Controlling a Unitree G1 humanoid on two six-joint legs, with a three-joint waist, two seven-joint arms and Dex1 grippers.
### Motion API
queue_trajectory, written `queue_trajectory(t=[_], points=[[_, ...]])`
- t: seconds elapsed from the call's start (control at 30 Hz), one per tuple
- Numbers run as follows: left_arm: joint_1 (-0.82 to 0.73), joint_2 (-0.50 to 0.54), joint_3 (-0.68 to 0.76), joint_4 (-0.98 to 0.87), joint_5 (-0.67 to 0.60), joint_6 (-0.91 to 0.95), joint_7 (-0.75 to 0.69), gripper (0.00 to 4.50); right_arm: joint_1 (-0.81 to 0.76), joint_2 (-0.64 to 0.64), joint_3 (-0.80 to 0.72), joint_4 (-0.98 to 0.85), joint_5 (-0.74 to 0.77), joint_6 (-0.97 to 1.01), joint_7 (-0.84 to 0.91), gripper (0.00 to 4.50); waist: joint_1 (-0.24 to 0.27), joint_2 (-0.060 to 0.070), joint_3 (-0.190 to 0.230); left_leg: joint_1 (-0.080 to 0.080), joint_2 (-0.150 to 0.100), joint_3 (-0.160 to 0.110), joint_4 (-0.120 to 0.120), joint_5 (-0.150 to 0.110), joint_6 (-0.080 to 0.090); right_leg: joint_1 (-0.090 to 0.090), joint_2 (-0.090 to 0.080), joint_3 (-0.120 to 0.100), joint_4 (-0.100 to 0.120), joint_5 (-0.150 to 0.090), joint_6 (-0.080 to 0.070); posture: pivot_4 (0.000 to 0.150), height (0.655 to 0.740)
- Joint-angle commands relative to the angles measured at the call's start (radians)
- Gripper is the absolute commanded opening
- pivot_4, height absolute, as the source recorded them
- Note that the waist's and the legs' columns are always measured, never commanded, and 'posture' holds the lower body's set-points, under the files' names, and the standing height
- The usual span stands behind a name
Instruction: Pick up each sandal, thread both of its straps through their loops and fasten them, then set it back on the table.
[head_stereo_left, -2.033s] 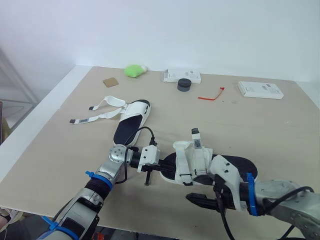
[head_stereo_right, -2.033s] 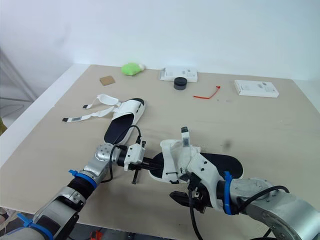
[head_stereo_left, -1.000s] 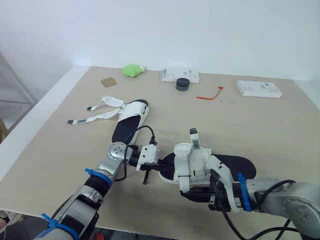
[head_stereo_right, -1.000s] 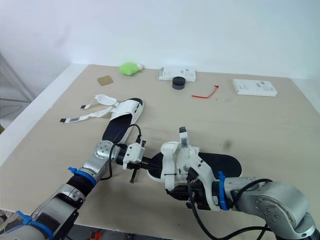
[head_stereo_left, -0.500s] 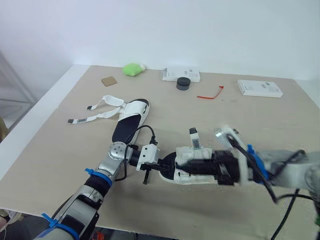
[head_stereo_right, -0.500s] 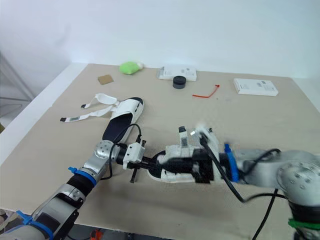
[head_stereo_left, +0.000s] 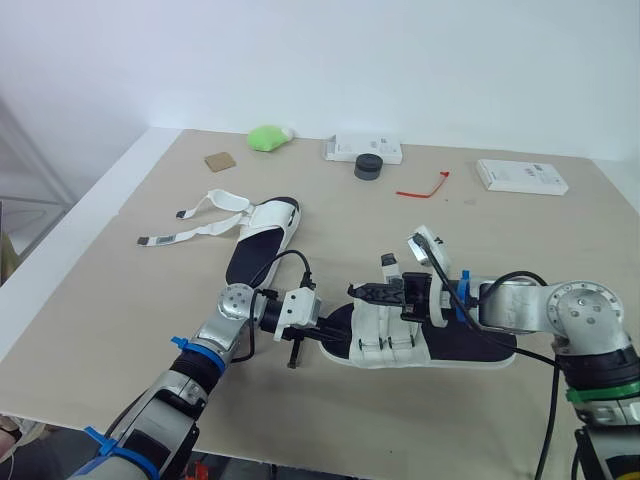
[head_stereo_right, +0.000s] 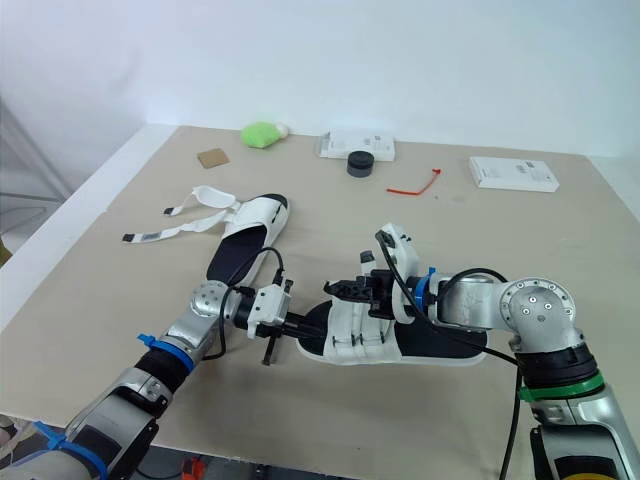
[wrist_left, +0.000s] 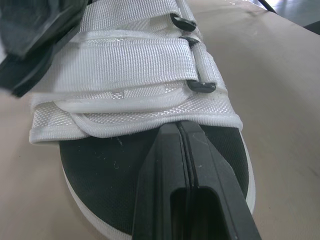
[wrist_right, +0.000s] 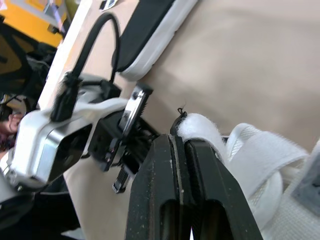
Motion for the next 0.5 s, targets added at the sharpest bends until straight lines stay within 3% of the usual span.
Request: queue_trajectory(t=[0.03,0.2,0.5], points=[[0.089,0.036,-0.098,0.151,0.151,0.06,-0.007,0.0,-0.016,0.009,-0.029,0.059,0.014,-0.032,-0.077,0.05,0.0,0.0,0.0,0.0,0.0,0.0,0.0,0.0,0.0,0.0,0.0,0.0,0.0,0.0,0.0,0.15,0.74],[0.093,0.036,-0.099,0.153,0.152,0.056,-0.003,0.0,0.017,0.051,-0.049,0.147,0.078,-0.079,-0.234,0.05,-0.001,0.001,-0.001,0.0,0.001,0.0,0.0,0.0,0.0,0.0,0.0,0.001,0.0,0.001,-0.001,0.15,0.74],[0.096,0.038,-0.101,0.16,0.152,0.051,0.004,0.0,0.074,0.021,-0.08,0.135,0.126,-0.095,-0.343,0.05,-0.001,0.0,-0.004,0.0,0.002,0.0,0.0,0.002,0.004,0.0,0.0,0.003,0.0,0.002,-0.001,0.15,0.74]])
